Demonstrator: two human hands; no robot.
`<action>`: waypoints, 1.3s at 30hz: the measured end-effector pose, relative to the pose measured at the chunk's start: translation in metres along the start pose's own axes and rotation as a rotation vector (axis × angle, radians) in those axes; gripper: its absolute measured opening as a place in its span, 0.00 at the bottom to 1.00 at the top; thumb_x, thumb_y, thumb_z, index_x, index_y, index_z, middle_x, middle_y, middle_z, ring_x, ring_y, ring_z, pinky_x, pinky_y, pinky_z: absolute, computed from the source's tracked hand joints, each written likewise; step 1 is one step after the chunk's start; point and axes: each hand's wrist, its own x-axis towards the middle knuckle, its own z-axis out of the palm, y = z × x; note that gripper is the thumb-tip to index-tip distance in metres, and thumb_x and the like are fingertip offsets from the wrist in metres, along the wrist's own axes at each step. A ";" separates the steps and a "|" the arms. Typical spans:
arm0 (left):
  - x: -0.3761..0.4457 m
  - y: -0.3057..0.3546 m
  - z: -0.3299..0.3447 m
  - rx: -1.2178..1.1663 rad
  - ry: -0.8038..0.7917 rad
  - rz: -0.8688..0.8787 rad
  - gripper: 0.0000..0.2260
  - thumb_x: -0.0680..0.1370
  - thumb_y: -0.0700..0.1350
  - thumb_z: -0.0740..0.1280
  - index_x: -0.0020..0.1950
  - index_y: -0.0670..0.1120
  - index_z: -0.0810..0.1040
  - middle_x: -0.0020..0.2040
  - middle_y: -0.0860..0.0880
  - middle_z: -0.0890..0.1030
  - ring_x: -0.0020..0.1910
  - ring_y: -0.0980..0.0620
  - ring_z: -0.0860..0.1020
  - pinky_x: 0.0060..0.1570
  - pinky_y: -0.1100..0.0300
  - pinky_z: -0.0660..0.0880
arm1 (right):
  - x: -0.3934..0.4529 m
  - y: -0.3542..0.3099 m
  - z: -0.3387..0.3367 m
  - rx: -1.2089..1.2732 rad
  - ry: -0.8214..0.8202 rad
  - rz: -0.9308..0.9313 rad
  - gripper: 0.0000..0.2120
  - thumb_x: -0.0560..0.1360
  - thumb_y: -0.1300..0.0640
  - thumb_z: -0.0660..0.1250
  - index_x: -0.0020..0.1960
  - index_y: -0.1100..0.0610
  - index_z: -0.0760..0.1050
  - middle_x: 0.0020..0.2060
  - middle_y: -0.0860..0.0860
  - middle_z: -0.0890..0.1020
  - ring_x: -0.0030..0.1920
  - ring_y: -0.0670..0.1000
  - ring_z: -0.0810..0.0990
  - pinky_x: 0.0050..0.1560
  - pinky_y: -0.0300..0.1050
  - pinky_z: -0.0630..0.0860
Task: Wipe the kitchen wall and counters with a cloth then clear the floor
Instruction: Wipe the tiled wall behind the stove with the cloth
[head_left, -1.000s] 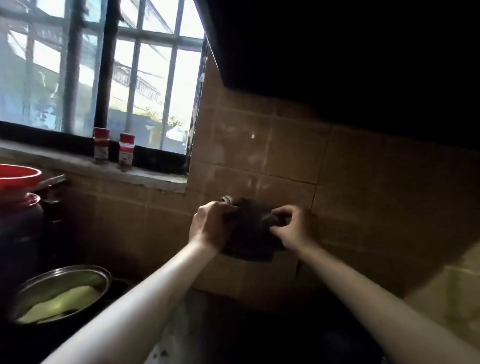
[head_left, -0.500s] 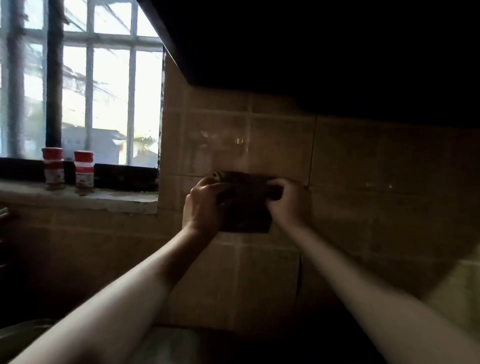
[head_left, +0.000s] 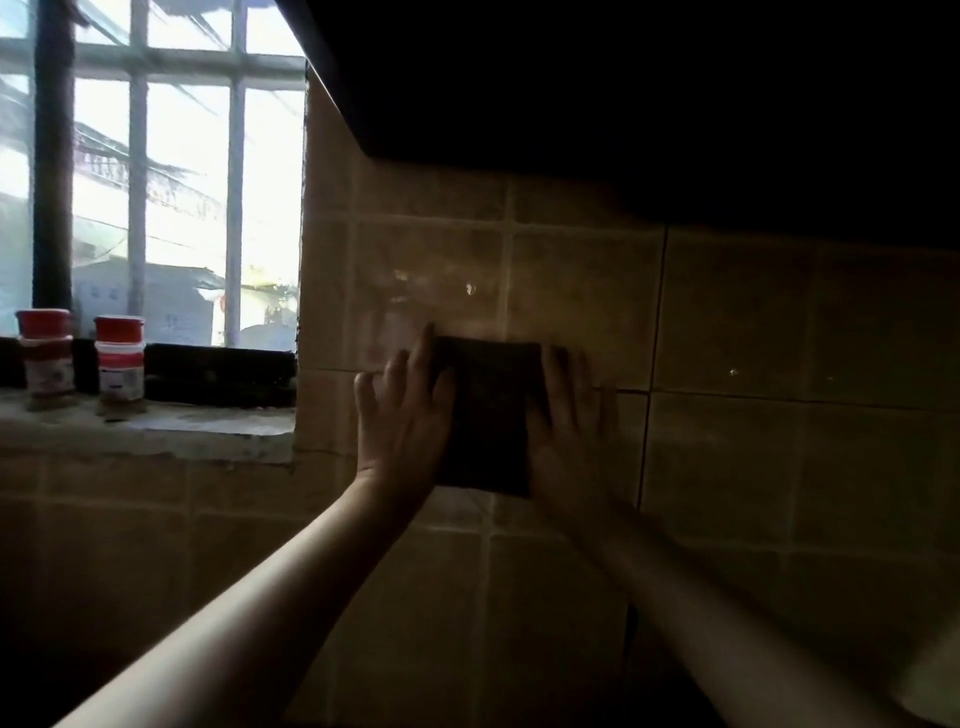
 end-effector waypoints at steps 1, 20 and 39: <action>0.000 -0.002 0.005 0.075 -0.001 0.069 0.19 0.74 0.46 0.56 0.61 0.44 0.75 0.70 0.40 0.70 0.62 0.39 0.75 0.56 0.45 0.67 | -0.002 0.000 0.005 -0.001 0.019 -0.033 0.34 0.62 0.51 0.78 0.64 0.64 0.74 0.74 0.60 0.55 0.75 0.62 0.44 0.72 0.60 0.46; 0.078 -0.045 -0.030 0.171 -0.120 0.197 0.37 0.78 0.60 0.55 0.77 0.44 0.39 0.77 0.43 0.39 0.77 0.47 0.42 0.72 0.50 0.48 | 0.083 0.016 -0.030 -0.021 -0.067 -0.083 0.41 0.76 0.37 0.54 0.76 0.50 0.32 0.75 0.52 0.33 0.75 0.54 0.34 0.72 0.60 0.38; -0.065 -0.079 0.043 0.147 -0.115 0.105 0.36 0.72 0.61 0.52 0.75 0.41 0.56 0.75 0.39 0.59 0.73 0.41 0.61 0.66 0.49 0.57 | -0.005 -0.062 0.062 0.007 0.130 -0.186 0.50 0.59 0.37 0.73 0.73 0.54 0.57 0.73 0.57 0.63 0.72 0.58 0.58 0.67 0.60 0.51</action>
